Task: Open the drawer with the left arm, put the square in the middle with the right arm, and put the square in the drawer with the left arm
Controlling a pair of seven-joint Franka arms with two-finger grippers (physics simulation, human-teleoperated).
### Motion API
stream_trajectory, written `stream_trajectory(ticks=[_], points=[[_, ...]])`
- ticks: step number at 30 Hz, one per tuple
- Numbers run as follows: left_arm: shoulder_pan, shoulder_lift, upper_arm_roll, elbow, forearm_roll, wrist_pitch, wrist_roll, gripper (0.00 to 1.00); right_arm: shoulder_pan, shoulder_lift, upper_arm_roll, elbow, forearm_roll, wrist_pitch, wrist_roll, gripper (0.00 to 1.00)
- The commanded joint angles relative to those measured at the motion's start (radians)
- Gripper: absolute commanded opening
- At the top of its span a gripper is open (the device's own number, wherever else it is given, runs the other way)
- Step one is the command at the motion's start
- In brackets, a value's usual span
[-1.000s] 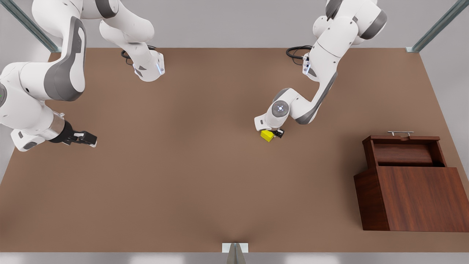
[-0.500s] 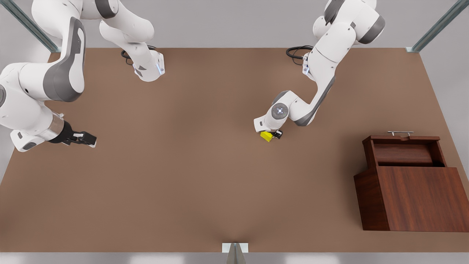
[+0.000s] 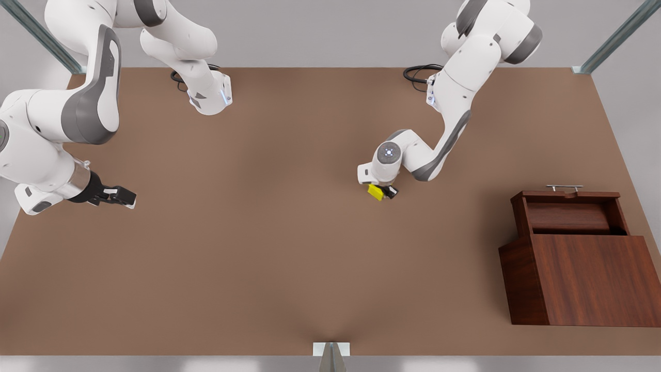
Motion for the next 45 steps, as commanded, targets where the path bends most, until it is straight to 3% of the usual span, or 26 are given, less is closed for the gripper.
stream_trajectory(ticks=[1, 5, 21, 24, 27, 31, 45], points=[[0.000, 0.000, 0.003, 0.000, -0.169, 0.000, 0.004, 0.82, 0.000, 0.000, 0.000, 0.000, 0.000, -0.001, 0.000, 1.00], [0.001, 0.000, 0.004, 0.000, -0.169, 0.000, 0.007, 0.76, 0.000, 0.000, 0.000, 0.000, 0.000, 0.000, 0.000, 1.00], [0.003, -0.011, 0.023, 0.003, -0.168, -0.005, 0.012, 0.76, 0.000, 0.000, -0.002, 0.000, 0.000, 0.000, 0.000, 1.00], [0.003, -0.009, 0.023, 0.003, -0.168, -0.003, 0.012, 0.85, 0.000, 0.000, -0.002, 0.000, 0.000, -0.001, 0.000, 1.00], [0.003, -0.009, 0.023, 0.003, -0.168, -0.003, 0.010, 0.85, 0.000, 0.000, -0.002, 0.000, 0.000, -0.002, 0.000, 1.00], [0.003, -0.009, 0.023, 0.003, -0.168, -0.006, 0.004, 0.74, 0.000, 0.000, -0.003, 0.000, 0.000, -0.003, 0.002, 1.00], [0.003, -0.025, 0.030, 0.012, -0.169, -0.035, 0.009, 0.74, -0.011, 0.000, -0.006, -0.002, 0.032, -0.008, 0.002, 1.00]])
